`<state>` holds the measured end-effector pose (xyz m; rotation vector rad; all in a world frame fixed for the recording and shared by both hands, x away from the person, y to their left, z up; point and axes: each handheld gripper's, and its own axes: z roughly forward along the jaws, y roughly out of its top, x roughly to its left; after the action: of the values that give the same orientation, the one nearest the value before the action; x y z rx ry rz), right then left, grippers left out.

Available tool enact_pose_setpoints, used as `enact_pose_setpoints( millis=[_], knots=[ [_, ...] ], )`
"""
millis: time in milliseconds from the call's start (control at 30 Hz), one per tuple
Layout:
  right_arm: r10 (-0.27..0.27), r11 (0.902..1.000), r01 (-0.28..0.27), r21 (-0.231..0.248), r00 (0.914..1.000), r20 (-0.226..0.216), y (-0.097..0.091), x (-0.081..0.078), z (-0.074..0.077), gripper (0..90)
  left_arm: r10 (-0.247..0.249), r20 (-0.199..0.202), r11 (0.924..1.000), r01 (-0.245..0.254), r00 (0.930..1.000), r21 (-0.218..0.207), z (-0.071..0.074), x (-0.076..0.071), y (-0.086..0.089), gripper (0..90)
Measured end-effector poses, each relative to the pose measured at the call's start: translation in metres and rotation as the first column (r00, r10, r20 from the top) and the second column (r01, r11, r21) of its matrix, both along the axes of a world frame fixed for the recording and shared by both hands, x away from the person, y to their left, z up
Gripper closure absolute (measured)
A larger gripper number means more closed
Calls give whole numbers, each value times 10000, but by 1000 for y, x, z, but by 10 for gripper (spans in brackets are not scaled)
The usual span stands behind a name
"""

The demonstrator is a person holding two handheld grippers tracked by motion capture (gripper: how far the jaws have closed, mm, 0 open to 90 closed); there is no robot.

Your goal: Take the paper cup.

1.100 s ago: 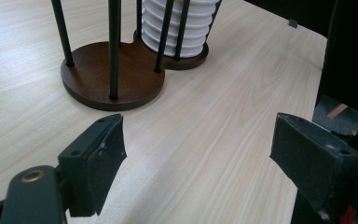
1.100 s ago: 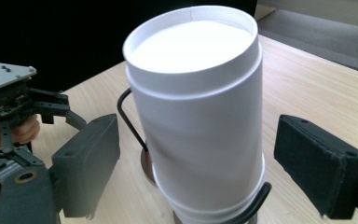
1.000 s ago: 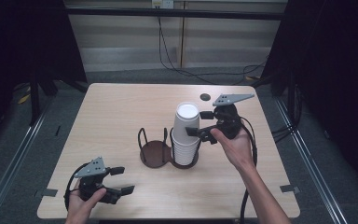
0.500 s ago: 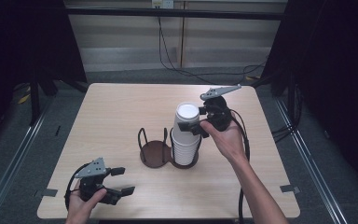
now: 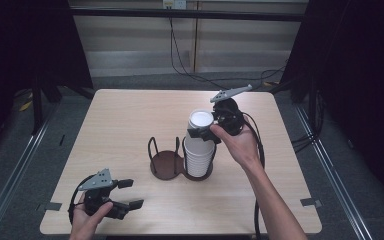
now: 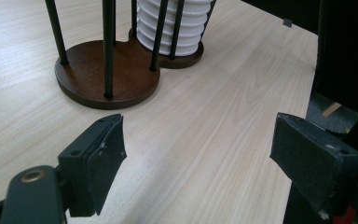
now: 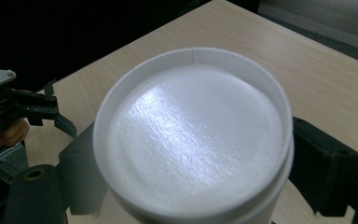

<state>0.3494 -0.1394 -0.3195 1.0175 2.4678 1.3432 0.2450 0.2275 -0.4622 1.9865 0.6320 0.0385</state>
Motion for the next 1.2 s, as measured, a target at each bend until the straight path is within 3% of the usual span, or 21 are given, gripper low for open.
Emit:
enact_pose_setpoints(
  millis=[300, 567, 900, 1200],
  knots=[
    [126, 9999, -126, 0, 9999, -38, 1, 2, 0, 187, -271, -147, 9996, 273, 9995, 115, -1, -1, -3, 173],
    [293, 9977, -289, -607, 9996, 57, 4, 2, 6, 212, -323, -220, 9994, 326, 9992, 133, -2, 0, -5, 173],
    [210, 9967, -195, -782, 9996, 178, 5, 0, 8, 221, -382, -239, 9992, 385, 9990, 123, -1, -1, -5, 173],
    [140, 9982, -126, -579, 9996, 241, 3, 0, 11, 223, -478, -303, 9988, 480, 9984, 82, -2, 0, -5, 173]
  ],
)
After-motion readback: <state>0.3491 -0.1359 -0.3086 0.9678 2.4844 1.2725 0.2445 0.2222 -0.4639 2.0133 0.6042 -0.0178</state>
